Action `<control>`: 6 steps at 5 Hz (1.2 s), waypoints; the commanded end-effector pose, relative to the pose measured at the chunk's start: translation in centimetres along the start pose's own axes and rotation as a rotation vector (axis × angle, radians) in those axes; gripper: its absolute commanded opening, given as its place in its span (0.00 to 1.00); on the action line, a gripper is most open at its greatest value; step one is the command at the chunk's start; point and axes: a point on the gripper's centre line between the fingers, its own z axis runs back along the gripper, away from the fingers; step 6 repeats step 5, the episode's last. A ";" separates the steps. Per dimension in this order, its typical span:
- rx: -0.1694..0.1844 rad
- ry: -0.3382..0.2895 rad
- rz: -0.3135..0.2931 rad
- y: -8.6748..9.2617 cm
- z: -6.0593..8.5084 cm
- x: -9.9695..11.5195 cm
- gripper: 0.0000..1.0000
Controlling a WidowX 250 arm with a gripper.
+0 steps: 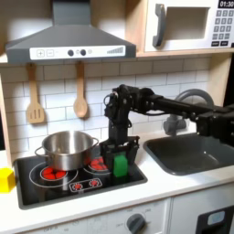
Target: Reach green block
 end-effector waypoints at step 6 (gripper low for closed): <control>-0.026 0.012 -0.039 0.1 -1.4 0.8 1.00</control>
